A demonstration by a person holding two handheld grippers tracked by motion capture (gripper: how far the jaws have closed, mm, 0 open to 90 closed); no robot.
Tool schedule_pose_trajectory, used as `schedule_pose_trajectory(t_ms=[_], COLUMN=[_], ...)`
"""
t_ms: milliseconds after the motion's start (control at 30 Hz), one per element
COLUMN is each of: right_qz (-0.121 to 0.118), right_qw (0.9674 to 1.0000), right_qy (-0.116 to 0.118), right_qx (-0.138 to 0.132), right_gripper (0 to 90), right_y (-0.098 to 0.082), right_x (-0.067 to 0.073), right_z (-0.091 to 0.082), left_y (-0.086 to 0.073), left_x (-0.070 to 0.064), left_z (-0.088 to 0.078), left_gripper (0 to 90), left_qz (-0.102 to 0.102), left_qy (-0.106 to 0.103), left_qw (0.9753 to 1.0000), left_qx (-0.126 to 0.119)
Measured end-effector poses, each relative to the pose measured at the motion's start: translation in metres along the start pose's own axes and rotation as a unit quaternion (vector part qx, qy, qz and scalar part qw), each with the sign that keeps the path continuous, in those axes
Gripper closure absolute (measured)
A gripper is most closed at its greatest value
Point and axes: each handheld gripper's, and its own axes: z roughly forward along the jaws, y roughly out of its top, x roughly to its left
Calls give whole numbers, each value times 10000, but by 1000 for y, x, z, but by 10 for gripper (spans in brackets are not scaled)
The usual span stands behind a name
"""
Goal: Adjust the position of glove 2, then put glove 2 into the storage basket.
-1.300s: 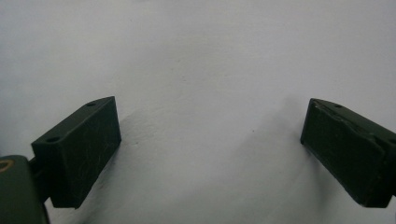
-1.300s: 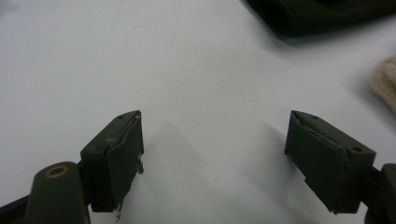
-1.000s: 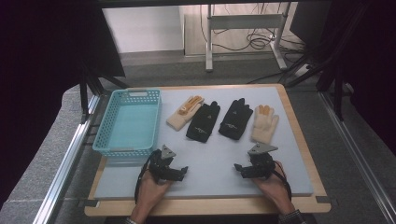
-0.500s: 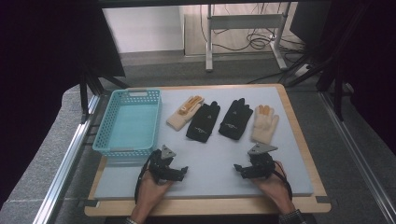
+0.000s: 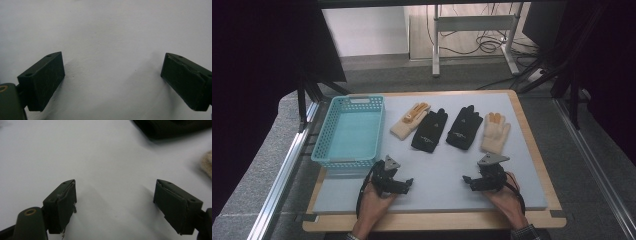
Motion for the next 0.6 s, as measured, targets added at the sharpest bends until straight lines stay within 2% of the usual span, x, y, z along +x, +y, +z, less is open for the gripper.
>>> schedule_pose_trajectory(t_ms=[267,400,600], right_qz=[160,174,318], right_qw=[9998,9998,9995], right_qy=[67,14,-43], right_qx=[-62,-16,-21], right_gripper=[222,227,226], right_y=[0,3,11], right_x=[-5,-9,-18], right_z=[-2,-2,-1], left_y=[0,0,0], left_x=[0,0,0], left_z=[0,0,0], left_gripper=[55,55,55], left_qz=[-1,-1,-2], left_qy=[0,1,1], left_qw=[10000,10000,10000], left_qx=[-3,-3,-4])
